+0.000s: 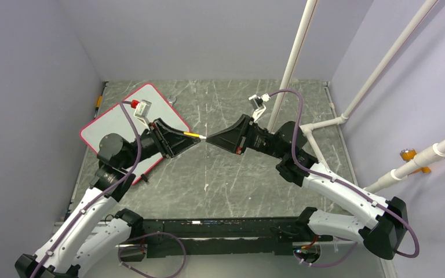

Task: Write a sentence on the whiteboard
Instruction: Pass from the left arm to the right, then open the pen cap from the whiteboard marker.

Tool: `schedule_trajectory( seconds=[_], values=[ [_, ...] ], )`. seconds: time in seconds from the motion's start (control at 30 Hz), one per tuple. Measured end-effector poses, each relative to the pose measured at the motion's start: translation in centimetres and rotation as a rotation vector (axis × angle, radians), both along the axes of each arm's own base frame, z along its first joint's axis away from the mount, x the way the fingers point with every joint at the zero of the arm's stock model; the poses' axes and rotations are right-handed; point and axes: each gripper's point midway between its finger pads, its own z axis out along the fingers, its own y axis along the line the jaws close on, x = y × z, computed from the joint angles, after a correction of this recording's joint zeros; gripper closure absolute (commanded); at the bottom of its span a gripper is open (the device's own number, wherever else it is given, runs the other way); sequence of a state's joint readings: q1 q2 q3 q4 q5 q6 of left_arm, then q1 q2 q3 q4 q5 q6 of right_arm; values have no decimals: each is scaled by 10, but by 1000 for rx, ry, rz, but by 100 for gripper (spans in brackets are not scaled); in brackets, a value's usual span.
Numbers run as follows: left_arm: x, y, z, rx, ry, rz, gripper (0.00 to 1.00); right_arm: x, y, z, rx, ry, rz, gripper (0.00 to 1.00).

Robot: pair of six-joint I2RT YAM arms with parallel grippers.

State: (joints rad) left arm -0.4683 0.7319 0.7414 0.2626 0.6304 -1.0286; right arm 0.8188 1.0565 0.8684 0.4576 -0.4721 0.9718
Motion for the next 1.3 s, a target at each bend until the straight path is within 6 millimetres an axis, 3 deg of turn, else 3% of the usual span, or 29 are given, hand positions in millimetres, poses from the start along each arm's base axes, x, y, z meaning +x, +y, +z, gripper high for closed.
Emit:
schedule_trajectory(
  seconds=[0.27, 0.47, 0.6, 0.83, 1.0, 1.13, 1.27, 1.3],
  values=[
    [-3, 2, -1, 25, -18, 8, 53, 0, -2, 1, 1, -2, -11, 100],
    [-9, 6, 10, 24, -58, 14, 45, 0, -4, 3, 4, -10, -20, 100],
    [-12, 7, 19, 15, -84, 16, 46, 0, -4, 4, 4, -10, -19, 100],
    [-8, 6, 17, 17, -78, 15, 56, -1, -4, 3, 3, -10, -17, 100],
    [-4, 3, 16, 16, -72, 14, 70, -3, -4, 3, 1, -13, -6, 100],
    [-4, 3, 17, 12, -75, 13, 75, -5, -4, 3, -1, -16, 6, 100],
    [-5, 3, 18, 7, -68, 9, 99, -5, -3, 1, -4, -15, 8, 100],
    [-6, 3, 19, 4, -67, 4, 100, -5, -3, 1, -5, -15, 10, 100]
  ],
)
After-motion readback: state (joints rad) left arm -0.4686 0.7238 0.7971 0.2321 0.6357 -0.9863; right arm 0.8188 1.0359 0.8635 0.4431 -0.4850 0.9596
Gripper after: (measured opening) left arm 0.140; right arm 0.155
